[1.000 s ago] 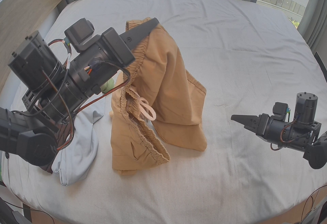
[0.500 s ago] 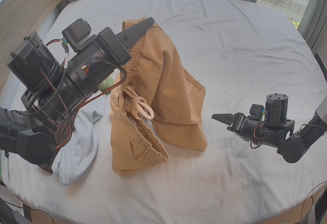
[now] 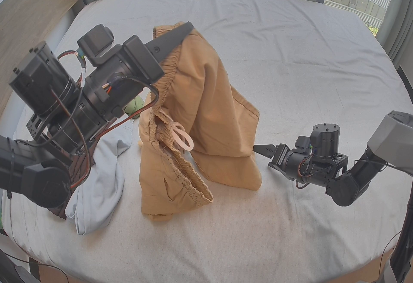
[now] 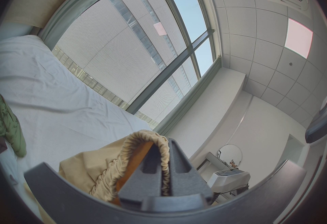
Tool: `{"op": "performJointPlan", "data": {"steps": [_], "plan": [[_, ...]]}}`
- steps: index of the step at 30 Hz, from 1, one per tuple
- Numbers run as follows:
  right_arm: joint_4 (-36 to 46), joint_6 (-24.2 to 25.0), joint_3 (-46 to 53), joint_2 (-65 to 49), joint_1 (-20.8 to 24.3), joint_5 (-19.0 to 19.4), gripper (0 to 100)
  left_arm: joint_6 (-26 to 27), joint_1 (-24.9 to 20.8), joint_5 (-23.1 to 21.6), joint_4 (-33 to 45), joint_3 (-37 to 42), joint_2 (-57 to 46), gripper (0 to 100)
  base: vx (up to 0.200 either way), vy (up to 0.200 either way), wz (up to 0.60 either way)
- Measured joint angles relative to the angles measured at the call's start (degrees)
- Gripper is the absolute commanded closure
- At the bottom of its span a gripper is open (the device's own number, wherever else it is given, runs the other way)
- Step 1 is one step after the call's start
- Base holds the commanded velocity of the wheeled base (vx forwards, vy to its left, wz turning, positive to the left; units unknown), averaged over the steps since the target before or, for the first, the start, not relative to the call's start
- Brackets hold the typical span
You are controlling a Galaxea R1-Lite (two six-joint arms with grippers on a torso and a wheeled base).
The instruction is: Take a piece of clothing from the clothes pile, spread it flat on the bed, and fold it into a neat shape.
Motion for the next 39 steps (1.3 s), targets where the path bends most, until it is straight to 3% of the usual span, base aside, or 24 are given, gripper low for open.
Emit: {"op": "performJointPlan", "data": {"steps": [5, 13, 39], "plan": [[-0.26, 2.79, -1.57, 1.88, 0.33, 0.09, 0, 0.02, 1.12, -0.2, 0.0, 0.0, 0.24, 100, 0.0, 0.0, 0.0], [-0.66, 3.19, -4.89, 5.11, 0.68, 0.06, 0, 0.05, 1.87, -0.22, -0.17, -0.13, 0.44, 100, 0.0, 0.0, 0.0], [-15.8, 3.36, -9.02, 13.65, 4.27, 0.0, 0, 0.05, 2.69, -0.13, -0.35, 0.2, 0.66, 100, 0.0, 0.0, 0.0]]}}
